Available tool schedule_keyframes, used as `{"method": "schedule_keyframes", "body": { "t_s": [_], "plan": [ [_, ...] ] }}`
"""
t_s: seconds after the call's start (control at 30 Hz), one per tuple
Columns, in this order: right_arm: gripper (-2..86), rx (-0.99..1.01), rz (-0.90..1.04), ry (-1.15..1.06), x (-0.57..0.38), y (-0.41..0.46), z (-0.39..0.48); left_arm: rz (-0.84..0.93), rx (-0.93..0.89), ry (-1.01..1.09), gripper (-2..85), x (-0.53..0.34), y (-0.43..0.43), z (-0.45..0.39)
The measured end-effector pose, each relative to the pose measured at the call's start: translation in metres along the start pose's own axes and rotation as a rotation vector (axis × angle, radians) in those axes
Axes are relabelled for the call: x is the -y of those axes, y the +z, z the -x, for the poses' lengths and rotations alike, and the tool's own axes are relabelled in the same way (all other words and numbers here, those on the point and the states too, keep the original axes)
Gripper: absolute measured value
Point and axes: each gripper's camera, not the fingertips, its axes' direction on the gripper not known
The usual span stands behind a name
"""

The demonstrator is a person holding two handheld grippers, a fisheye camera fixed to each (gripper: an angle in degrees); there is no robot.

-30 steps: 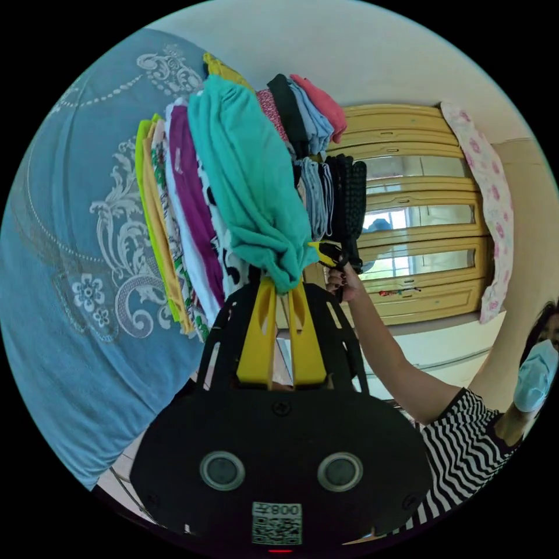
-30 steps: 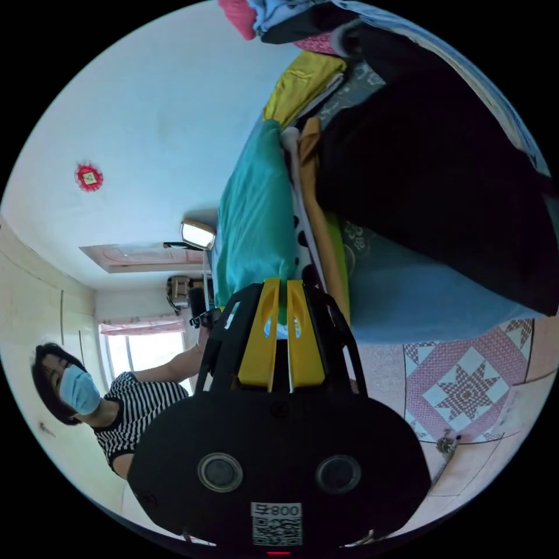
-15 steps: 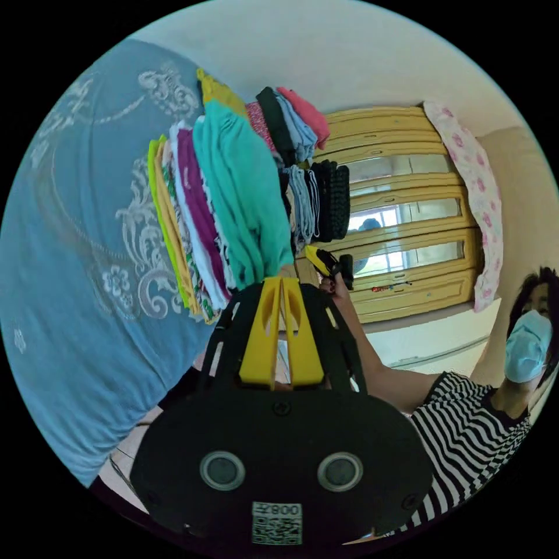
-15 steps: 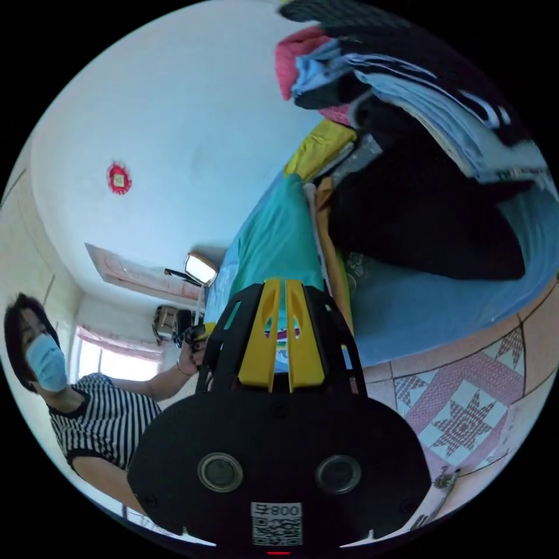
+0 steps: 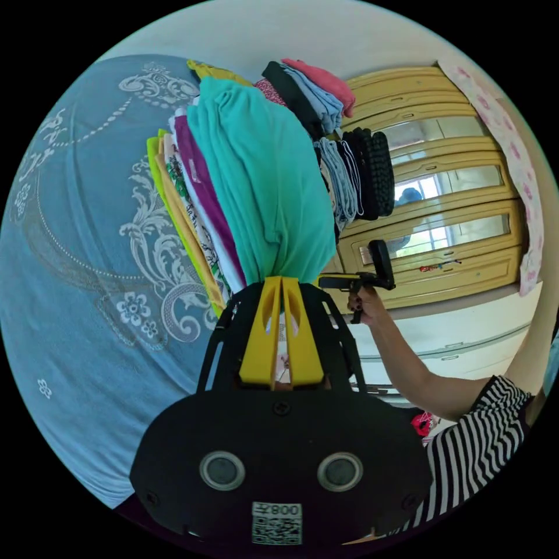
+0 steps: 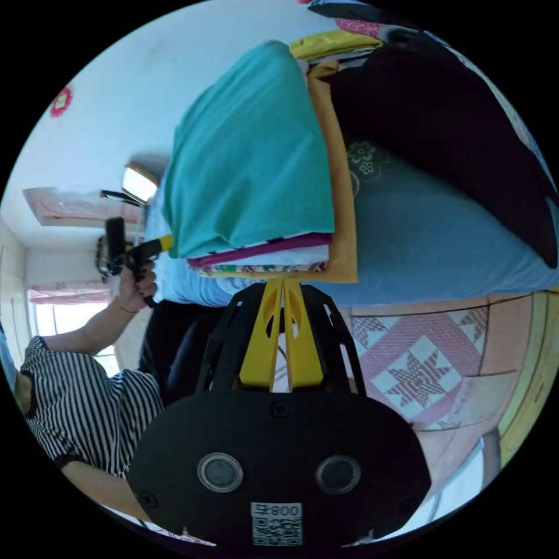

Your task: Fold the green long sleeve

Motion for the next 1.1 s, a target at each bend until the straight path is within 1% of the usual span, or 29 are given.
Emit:
{"method": "schedule_keyframes", "body": {
  "t_s": [0.07,0.17,0.23,0.3,0.37,0.4,0.47,0.57,0.63,0.73,0.8,0.87,0.93,1.03,1.07,1.1],
  "plan": [
    [0.0,0.048,-0.138,-0.037,-0.007,-0.026,0.016,-0.015,-0.016,0.039,0.0,-0.002,-0.008,-0.007],
    [0.0,0.036,-0.282,-0.123,-0.003,-0.048,0.049,-0.046,-0.033,0.100,0.0,-0.003,-0.020,-0.018],
    [0.0,0.016,-0.294,-0.161,0.012,-0.043,0.061,-0.039,-0.011,0.125,0.0,-0.001,-0.022,-0.021],
    [0.0,-0.040,-0.239,-0.163,0.032,-0.018,0.063,0.000,0.061,0.129,0.0,-0.004,-0.017,-0.015],
    [0.1,-0.098,-0.090,-0.136,0.052,0.035,0.051,0.039,0.128,0.121,0.0,-0.011,-0.012,-0.005],
    [0.1,-0.103,-0.084,-0.127,0.052,0.046,0.048,0.046,0.127,0.112,0.0,-0.018,-0.013,0.003],
    [0.1,-0.045,-0.146,-0.088,0.044,0.059,0.036,0.042,0.102,0.074,0.1,-0.027,-0.020,0.012],
    [0.1,0.023,-0.177,-0.060,0.041,0.059,0.027,0.032,0.053,0.063,0.2,-0.034,-0.039,0.016],
    [0.2,0.045,-0.210,-0.062,0.042,0.051,0.028,0.019,-0.003,0.062,0.2,-0.036,-0.056,0.017],
    [0.5,0.013,-0.326,-0.104,0.049,0.024,0.044,-0.046,-0.082,0.097,0.5,-0.045,-0.098,0.016],
    [0.8,-0.003,-0.388,-0.146,0.067,0.009,0.056,-0.079,-0.118,0.116,1.1,-0.059,-0.133,0.022],
    [1.9,-0.041,-0.441,-0.223,0.111,-0.003,0.079,-0.077,-0.128,0.111,1.6,-0.071,-0.154,0.031],
    [3.1,-0.096,-0.447,-0.265,0.156,-0.001,0.098,-0.062,-0.124,0.090,2.0,-0.083,-0.174,0.040],
    [6.0,-0.202,-0.382,-0.295,0.248,0.021,0.125,-0.061,-0.134,0.048,2.2,-0.102,-0.206,0.054],
    [6.5,-0.225,-0.346,-0.287,0.287,0.034,0.132,-0.070,-0.146,0.028,2.3,-0.108,-0.218,0.059],
    [6.8,-0.229,-0.330,-0.282,0.306,0.041,0.136,-0.087,-0.160,0.012,2.3,-0.113,-0.232,0.063]
  ]
}}
